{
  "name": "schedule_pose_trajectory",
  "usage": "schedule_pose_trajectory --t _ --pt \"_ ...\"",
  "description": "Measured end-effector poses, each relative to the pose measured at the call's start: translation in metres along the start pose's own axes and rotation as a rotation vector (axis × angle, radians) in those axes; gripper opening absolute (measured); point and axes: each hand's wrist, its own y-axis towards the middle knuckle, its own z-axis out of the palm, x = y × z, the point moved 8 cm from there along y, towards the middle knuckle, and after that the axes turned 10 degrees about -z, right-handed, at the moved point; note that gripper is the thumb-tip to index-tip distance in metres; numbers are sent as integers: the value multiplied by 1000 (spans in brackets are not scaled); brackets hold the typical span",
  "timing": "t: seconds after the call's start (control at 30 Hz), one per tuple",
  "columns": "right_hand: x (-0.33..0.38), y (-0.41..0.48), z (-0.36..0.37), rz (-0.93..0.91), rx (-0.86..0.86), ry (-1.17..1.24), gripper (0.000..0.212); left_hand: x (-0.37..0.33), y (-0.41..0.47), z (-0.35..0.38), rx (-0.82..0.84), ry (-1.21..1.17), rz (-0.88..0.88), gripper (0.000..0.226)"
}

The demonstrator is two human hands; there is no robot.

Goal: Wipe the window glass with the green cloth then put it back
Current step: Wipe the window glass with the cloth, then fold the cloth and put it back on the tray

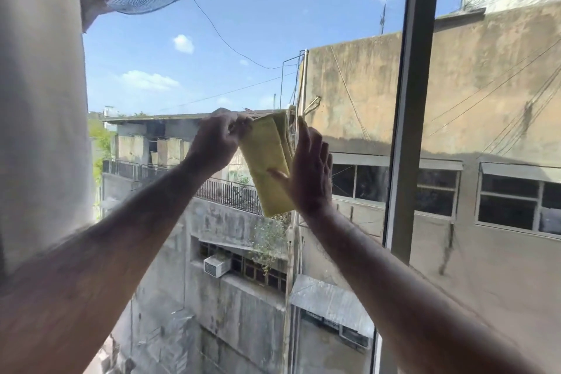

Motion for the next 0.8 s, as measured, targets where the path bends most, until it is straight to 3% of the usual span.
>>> schedule_pose_trajectory --t 0.07,0.2,0.27,0.47,0.67,0.8 --pt "-12 -1 -6 144 71 74 117 -12 -2 -6 39 -101 -12 25" --pt "-31 -10 -15 330 256 366 57 -28 -9 -18 39 -300 -120 19" --pt "-40 -20 -23 417 261 571 36 -26 -16 -22 30 -394 -217 16" --pt "-71 -65 -51 713 187 1096 33 4 -80 -14 10 -659 -525 14" --pt "-89 -143 -43 775 318 1090 35 29 -175 53 340 -723 -716 20" --pt "-105 -250 -13 896 429 1077 8 66 -251 100 392 -663 -816 10"
